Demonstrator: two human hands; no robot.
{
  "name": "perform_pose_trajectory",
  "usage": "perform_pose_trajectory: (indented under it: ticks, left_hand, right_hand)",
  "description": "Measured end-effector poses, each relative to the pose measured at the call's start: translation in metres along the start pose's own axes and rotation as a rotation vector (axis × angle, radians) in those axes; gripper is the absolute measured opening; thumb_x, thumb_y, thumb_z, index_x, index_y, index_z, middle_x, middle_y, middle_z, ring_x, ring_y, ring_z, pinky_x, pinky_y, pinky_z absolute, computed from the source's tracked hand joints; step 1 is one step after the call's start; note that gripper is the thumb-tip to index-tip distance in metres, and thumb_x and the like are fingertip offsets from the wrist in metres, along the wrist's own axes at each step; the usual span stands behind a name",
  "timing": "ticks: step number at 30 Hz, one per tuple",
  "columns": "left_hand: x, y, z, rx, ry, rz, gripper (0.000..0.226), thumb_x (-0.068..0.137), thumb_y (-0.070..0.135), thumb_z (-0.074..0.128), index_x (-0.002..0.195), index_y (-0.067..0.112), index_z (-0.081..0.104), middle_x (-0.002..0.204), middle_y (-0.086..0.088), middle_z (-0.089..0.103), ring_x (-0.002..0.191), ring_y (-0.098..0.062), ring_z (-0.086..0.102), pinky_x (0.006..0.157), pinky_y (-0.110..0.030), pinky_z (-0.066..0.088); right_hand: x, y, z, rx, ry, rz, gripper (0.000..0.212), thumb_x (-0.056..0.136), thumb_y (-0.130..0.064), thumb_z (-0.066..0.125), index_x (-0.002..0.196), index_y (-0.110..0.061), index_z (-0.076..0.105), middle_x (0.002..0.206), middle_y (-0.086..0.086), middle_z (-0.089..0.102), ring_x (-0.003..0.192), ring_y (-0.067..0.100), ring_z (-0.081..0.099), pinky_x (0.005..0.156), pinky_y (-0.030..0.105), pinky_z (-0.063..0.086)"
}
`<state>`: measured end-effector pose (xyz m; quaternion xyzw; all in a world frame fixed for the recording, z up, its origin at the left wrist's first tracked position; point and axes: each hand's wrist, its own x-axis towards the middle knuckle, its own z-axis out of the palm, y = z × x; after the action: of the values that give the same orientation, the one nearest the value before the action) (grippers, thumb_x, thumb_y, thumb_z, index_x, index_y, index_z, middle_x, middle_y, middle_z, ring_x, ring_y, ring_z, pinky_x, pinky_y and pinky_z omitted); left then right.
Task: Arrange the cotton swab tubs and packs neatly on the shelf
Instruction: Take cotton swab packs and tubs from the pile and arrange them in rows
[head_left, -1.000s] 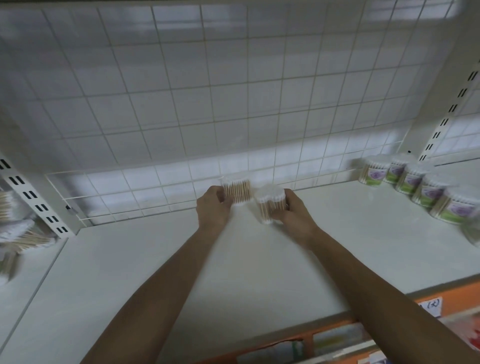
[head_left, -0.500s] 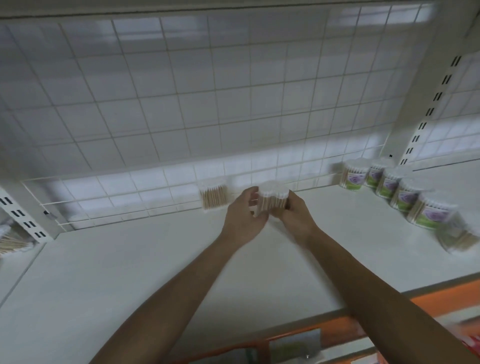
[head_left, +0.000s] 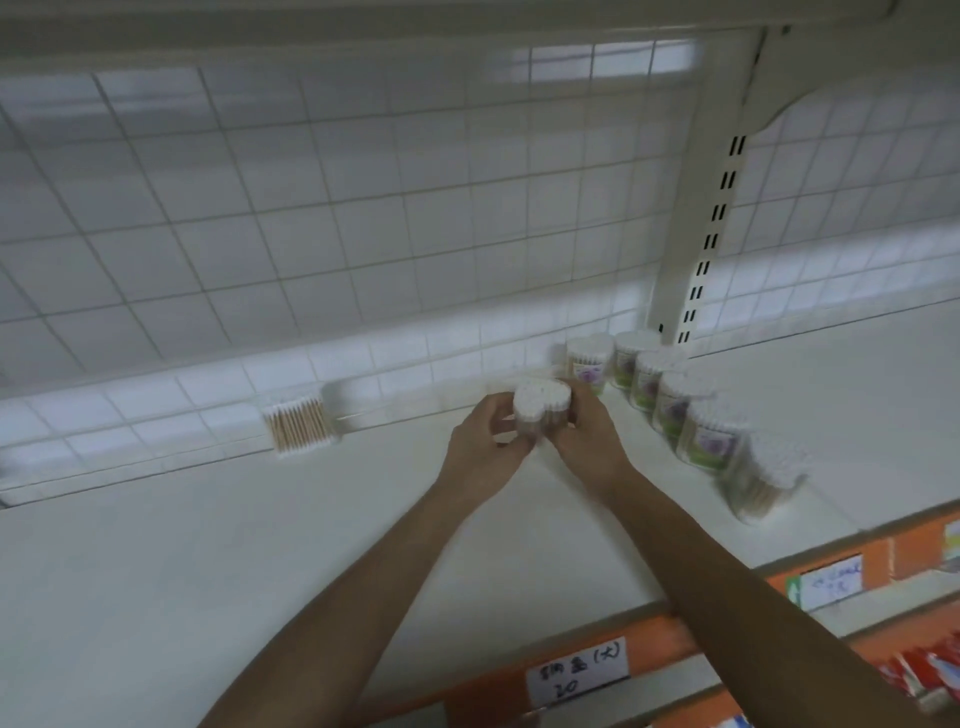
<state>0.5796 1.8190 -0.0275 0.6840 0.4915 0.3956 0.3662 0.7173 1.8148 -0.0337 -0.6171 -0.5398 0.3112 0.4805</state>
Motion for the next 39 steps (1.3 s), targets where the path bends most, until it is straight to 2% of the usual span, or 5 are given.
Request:
perform_pose_trajectory:
  ticks: [9,19,28,34,39]
  left_hand:
    - [0.009,0.003,0.039,0.066,-0.046,-0.074,0.061,0.078,0.026,0.075,0.133,0.020,0.047,0.119,0.007,0.057,0.098,-0.008,0.057,0.079,-0.016,0.044]
    - [0.021,0.003,0.059,0.053,0.186,-0.143,0.046,0.069,0.031,0.075,0.097,0.015,0.043,0.090,-0.003,0.066,0.079,-0.022,0.067,0.078,-0.042,0.055]
    - [0.032,0.006,0.064,-0.002,-0.033,-0.114,0.079,0.075,0.009,0.076,0.139,0.022,0.031,0.123,0.010,0.053,0.079,-0.009,0.056,0.082,-0.028,0.053]
    - [0.047,0.009,0.065,-0.005,-0.075,-0.080,0.041,0.076,0.007,0.073,0.113,0.015,0.059,0.094,0.009,0.061,0.067,-0.009,0.057,0.069,-0.021,0.051]
    - [0.052,0.008,0.084,0.114,0.055,-0.098,0.047,0.069,0.027,0.079,0.108,0.020,0.053,0.102,0.006,0.063,0.066,-0.009,0.063,0.072,-0.032,0.053]
  right_hand:
    - [0.011,0.012,-0.032,-0.216,-0.013,-0.073,0.024,0.081,0.001,0.054,0.102,-0.006,0.062,0.097,0.001,0.066,0.089,0.016,0.061,0.072,0.023,0.043]
    - [0.018,-0.005,-0.037,-0.309,-0.004,-0.103,0.042,0.083,-0.027,0.059,0.122,-0.015,0.051,0.122,0.004,0.053,0.105,0.019,0.055,0.086,0.027,0.042]
    - [0.029,-0.001,-0.054,-0.438,-0.059,-0.115,0.044,0.085,-0.021,0.062,0.127,-0.014,0.051,0.132,0.006,0.048,0.121,0.019,0.044,0.087,0.020,0.030]
    - [0.021,0.005,-0.061,-0.663,0.111,-0.282,0.036,0.085,-0.016,0.057,0.121,-0.015,0.060,0.124,0.010,0.047,0.118,0.029,0.041,0.099,0.032,0.026]
    - [0.012,0.002,-0.070,-0.678,0.132,-0.268,0.034,0.086,-0.007,0.053,0.119,-0.009,0.059,0.125,0.012,0.044,0.114,0.029,0.042,0.090,0.034,0.038]
